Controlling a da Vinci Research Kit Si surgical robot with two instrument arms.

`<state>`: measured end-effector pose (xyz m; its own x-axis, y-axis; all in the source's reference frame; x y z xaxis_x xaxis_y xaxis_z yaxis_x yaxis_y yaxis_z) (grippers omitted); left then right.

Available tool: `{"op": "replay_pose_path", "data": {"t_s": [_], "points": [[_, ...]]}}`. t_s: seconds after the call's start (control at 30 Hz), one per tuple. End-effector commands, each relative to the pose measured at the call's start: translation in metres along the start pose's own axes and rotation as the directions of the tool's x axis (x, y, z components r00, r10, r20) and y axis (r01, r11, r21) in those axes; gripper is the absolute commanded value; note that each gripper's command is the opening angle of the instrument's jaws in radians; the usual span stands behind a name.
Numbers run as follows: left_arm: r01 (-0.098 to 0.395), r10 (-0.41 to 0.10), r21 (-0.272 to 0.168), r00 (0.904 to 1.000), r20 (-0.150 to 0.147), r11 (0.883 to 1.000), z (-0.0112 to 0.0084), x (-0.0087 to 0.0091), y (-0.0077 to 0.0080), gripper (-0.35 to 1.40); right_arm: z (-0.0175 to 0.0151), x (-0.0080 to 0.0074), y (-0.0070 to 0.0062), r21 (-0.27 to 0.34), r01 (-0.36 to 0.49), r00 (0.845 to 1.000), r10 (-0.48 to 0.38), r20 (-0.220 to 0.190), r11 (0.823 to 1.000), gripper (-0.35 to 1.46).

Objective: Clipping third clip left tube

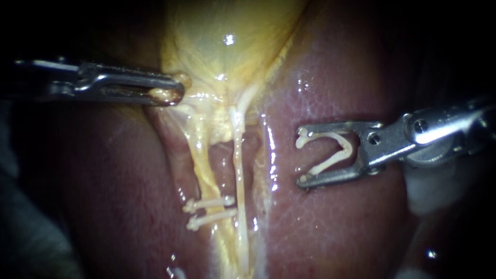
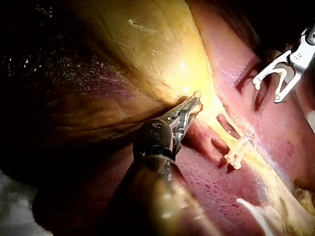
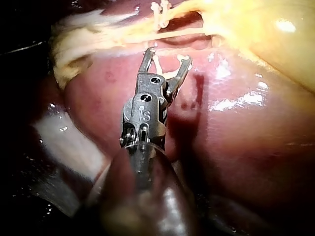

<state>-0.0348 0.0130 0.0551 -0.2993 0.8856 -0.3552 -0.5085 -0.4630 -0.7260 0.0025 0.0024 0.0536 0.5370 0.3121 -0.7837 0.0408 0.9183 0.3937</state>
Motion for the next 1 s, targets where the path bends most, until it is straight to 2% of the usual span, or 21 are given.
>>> {"op": "replay_pose_path", "data": {"t_s": [0.03,0.1,0.2,0.33,0.43,0.63,0.77,0.9,1.0], "points": [[0.0,0.0,0.001,1.0,-0.001,1.0,0.0,0.0,0.0001,-0.35,0.0002,0.0001,0.0,-0.002,-0.001,1.0,0.001,0.001,1.0,0.5],[0.0,0.0,0.001,1.0,-0.001,1.0,0.0001,0.0,0.0002,-0.35,0.0007,0.0005,-0.0001,0.007,-0.003,1.0,0.003,-0.001,1.0,0.5],[0.001,-0.001,0.002,1.0,-0.001,1.0,0.0001,0.0,0.0003,-0.35,0.0019,0.0011,-0.0002,0.069,-0.022,1.0,0.023,-0.017,0.997,0.5],[-0.005,0.005,0.003,1.0,-0.002,1.0,0.0001,-0.0001,0.0005,-0.35,0.0039,0.0019,-0.0003,0.12,-0.085,0.994,0.092,-0.059,0.989,0.49],[-0.004,0.004,0.003,1.0,-0.002,1.0,0.0001,-0.0001,0.0006,-0.35,0.0055,0.0023,-0.0003,0.157,-0.145,0.983,0.16,-0.091,0.977,0.49],[-0.004,0.004,0.004,1.0,-0.002,1.0,0.0001,-0.0001,0.0007,-0.35,0.0087,0.0026,0.0,0.225,-0.245,0.953,0.277,-0.123,0.943,0.49],[-0.004,0.004,0.004,1.0,-0.002,1.0,0.0001,-0.0001,0.0007,-0.35,0.0103,0.0022,0.0008,0.272,-0.311,0.922,0.359,-0.145,0.91,0.49],[-0.004,0.004,0.004,1.0,-0.003,1.0,0.0,-0.0001,0.0008,-0.35,0.0116,0.0011,0.002,0.316,-0.372,0.891,0.431,-0.143,0.873,0.49],[-0.004,0.004,0.004,1.0,-0.003,1.0,0.0,-0.0001,0.0008,-0.35,0.0124,-0.0004,0.0027,0.319,-0.396,0.88,0.455,-0.135,0.861,0.49]]}}
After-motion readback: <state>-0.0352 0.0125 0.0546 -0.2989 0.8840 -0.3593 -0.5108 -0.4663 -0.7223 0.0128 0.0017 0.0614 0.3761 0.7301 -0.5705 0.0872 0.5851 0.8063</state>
